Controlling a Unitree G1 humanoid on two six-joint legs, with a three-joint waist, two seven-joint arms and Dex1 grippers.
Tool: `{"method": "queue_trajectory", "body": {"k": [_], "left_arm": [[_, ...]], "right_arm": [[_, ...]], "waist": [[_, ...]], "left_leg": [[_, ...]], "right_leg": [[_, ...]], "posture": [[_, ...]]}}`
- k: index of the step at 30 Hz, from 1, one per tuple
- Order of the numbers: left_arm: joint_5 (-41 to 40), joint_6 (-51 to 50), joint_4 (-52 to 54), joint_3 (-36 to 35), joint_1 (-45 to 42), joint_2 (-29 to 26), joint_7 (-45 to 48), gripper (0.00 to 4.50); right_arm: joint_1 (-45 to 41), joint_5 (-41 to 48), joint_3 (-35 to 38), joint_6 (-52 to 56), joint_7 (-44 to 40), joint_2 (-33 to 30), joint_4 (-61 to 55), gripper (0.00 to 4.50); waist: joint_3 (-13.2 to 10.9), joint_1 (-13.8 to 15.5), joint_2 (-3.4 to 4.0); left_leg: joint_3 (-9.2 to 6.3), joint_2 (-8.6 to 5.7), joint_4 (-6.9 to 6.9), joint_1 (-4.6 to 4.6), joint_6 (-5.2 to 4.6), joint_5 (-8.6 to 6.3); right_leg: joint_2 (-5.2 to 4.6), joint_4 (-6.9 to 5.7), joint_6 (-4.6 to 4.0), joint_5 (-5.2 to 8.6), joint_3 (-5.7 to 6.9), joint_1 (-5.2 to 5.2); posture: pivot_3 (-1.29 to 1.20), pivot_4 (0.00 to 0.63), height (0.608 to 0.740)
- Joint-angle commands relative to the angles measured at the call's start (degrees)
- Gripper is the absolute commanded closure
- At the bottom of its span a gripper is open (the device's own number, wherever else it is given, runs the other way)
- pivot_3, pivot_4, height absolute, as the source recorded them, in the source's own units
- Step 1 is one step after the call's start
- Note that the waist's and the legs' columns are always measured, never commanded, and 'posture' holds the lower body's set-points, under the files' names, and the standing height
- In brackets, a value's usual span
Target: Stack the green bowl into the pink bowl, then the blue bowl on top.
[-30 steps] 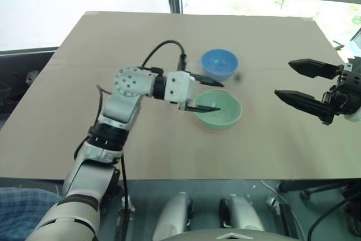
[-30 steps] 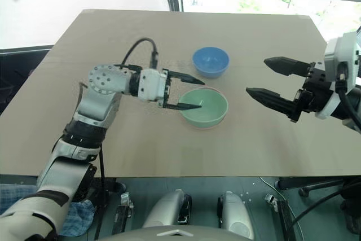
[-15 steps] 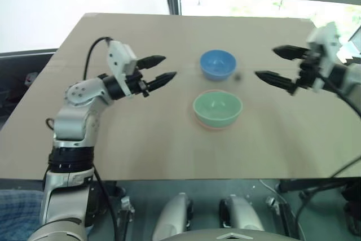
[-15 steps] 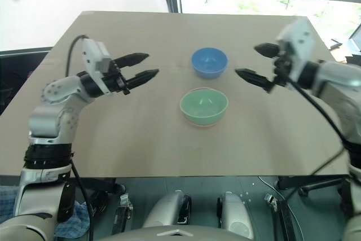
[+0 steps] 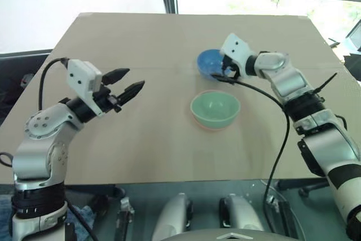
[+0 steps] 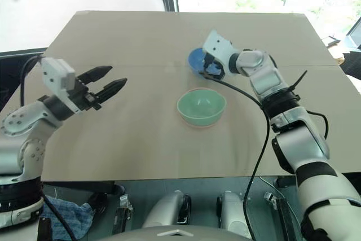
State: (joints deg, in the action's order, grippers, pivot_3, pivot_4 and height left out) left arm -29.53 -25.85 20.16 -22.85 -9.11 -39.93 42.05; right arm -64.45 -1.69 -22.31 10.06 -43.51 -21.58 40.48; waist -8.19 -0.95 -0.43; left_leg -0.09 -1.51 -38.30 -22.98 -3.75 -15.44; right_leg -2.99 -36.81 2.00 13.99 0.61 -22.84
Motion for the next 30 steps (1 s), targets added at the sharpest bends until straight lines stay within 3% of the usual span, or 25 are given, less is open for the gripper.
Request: {"method": "queue_trajectory", "body": {"k": [1,14,18,25,30], "left_arm": [[-2.3,-1.2,4.7,-4.4,2.4,-0.5,-2.1,1.61],[-7.8,-4.1,9.5,-6.3,8.0,0.5,-5.3,1.61],[-8.3,-4.2,10.4,-6.2,8.7,0.5,-6.0,1.59],[-8.7,-3.9,10.4,-5.9,9.2,0.1,-6.6,1.59],[-8.7,-3.8,9.8,-4.9,8.0,0.1,-6.5,1.59]], "right_arm": [[-4.3,-2.7,0.6,-5.1,-0.2,2.1,5.3,0.0],[-11.0,-12.5,0.4,-10.8,5.8,10.6,28.6,0.0],[-11.6,-14.2,0.7,-11.9,7.0,11.4,30.9,1.14],[-11.8,-15.1,1.7,-12.8,6.7,11.8,31.5,4.25],[-11.5,-15.4,2.4,-13.1,6.6,11.7,31.3,4.38]], "waist": [[0.0,-0.1,0.01],[0.0,-0.3,0.03],[0.0,-0.8,0.04],[0.0,-1.5,0.06],[0.0,-1.5,0.05]], "left_leg": [[0.0,0.0,0.01,0.0,0.03,0.02],[-0.02,0.01,0.18,0.1,0.25,0.13],[-0.02,0.0,0.23,0.11,0.27,0.14],[-0.02,0.01,0.28,0.13,0.34,0.18],[-0.02,0.01,0.36,0.14,0.38,0.21]], "right_leg": [[0.01,-0.01,0.0,0.0,0.0,-0.05],[0.03,-0.14,-0.06,0.01,0.0,-0.1],[0.03,-0.12,-0.06,0.01,0.0,-0.11],[0.05,-0.13,-0.07,0.01,-0.01,-0.13],[0.05,-0.13,-0.08,0.01,-0.02,-0.17]], "posture": [[0.0,0.15,0.74],[0.0,0.15,0.74],[0.0,0.15,0.74],[0.0,0.15,0.74],[0.0,0.15,0.74]]}}
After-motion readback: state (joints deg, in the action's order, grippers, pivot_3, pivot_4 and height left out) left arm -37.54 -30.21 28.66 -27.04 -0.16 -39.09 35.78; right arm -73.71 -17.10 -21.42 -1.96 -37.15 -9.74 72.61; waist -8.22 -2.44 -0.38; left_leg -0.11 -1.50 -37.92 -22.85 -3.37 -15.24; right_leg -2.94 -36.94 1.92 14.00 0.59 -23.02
